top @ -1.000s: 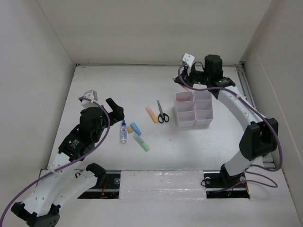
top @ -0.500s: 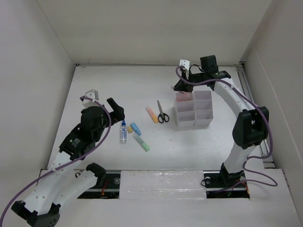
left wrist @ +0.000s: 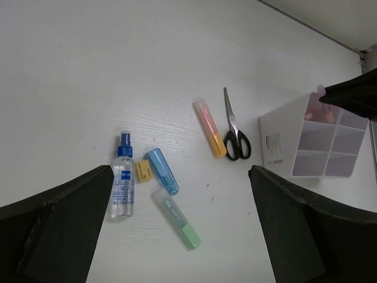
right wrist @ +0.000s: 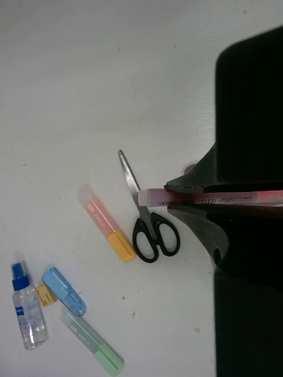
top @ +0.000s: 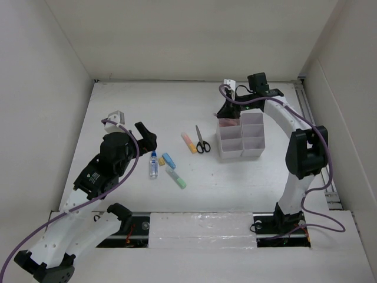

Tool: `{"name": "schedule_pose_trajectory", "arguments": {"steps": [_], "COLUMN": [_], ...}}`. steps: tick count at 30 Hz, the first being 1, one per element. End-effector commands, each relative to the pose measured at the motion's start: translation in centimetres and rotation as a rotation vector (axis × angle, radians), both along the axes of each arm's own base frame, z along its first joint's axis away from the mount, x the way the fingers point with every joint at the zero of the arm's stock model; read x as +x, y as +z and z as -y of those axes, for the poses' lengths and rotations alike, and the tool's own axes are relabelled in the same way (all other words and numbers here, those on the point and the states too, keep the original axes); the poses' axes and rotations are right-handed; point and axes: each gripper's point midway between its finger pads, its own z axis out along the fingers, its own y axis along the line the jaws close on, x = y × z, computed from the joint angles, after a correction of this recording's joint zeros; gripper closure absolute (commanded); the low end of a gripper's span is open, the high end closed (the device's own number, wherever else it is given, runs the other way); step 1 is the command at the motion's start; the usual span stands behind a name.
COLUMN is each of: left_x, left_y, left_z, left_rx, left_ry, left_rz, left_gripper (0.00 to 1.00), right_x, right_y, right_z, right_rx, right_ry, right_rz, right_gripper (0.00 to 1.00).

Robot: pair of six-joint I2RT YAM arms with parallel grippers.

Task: Sort the stationery into containers
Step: Place the pen in the storage box, then pick up the pen from the center of the board.

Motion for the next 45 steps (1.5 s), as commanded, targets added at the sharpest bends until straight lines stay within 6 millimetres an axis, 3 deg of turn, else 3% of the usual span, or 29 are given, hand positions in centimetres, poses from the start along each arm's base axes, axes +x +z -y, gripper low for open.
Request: {"name": "schedule_pose_trajectory", "arguments": {"steps": [1,15,18,19,23,32,33,34,35,36,37,38,42,45], "left_x": [0.3,0.2,0.2,0.2,0.2,0.2,0.2,0.3,0.4,0.3,0.4,0.5,0.6,0.3], "left_y": [1.4,1.8,1.8,1.8,1.8,1.8,1.8,1.8,1.8,1.7,1.7,1.4,0.8,1.0], "left_z": [0.5,0.6,0.6,0.6,0.6,0.6,0.6,0.5,0.3,0.1,-0.1,-0.6,-2.1,-3.8], "left_rx": [-0.023,-0.027,-0.027,-0.027,-0.027,-0.027,-0.027,-0.024,-0.02,-0.013,-0.019,-0.012,0.009,0.001], "left_ry": [-0.022,-0.034,-0.034,-0.034,-0.034,-0.034,-0.034,-0.025,-0.015,-0.007,0.012,0.048,0.138,0.238], "left_rz": [0.048,0.064,0.064,0.064,0.064,0.064,0.064,0.066,0.068,0.062,0.063,0.043,0.017,0.021], "left_gripper": [0.0,0.0,0.0,0.0,0.0,0.0,0.0,0.0,0.0,0.0,0.0,0.0,0.0,0.0], "right_x": [0.3,1.3,0.9,0.9,-0.2,-2.0,-2.2,-2.8,-1.8,-2.1,-2.6,-1.2,-2.3,-4.1], "right_y": [2.8,1.1,1.2,1.6,3.3,5.7,6.2,7.8,8.7,8.0,10.0,10.2,14.0,13.1], "right_z": [0.1,0.0,-0.1,-0.1,0.0,-0.4,-0.8,-1.2,-2.6,-3.3,-3.8,-4.6,-5.3,-7.1], "right_rx": [0.064,0.048,0.057,0.059,0.077,0.125,0.129,0.141,0.112,0.086,0.112,0.101,0.269,0.321], "right_ry": [0.047,0.039,0.047,0.048,0.057,0.066,0.058,0.013,-0.052,-0.103,-0.212,-0.385,-0.706,-0.748], "right_rz": [0.064,0.023,0.01,0.019,0.066,0.099,0.104,0.075,0.162,0.168,0.163,0.252,0.247,0.146], "right_gripper": [1.0,1.0,0.91,0.82,0.69,0.59,0.25,0.0,0.0,0.0,0.0,0.0,0.0,0.0]}}
